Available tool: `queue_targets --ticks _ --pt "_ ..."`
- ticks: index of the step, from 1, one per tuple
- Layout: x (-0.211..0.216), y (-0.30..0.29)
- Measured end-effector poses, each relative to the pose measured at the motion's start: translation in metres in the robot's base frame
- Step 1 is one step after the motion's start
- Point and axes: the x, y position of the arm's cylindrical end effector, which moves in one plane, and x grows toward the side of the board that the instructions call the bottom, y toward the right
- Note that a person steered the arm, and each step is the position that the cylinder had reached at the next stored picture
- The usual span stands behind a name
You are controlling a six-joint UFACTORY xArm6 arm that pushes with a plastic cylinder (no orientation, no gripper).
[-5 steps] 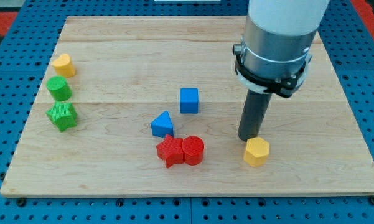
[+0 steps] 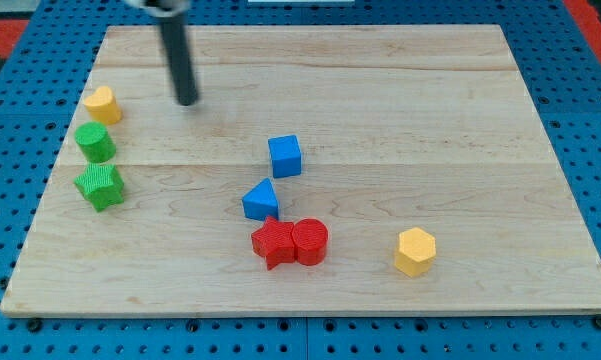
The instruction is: Move the yellow heart to the top left side of the blue cube
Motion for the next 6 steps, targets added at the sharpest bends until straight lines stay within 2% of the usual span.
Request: queue_targets --ticks 1,2,3,4,5,6 --pt "-0.047 -0.061" --pt "-0.057 -0.111" --pt "0.001 -0.104" --pt "0.026 -0.057" --pt "0.022 0.047" --pt "0.035 0.062"
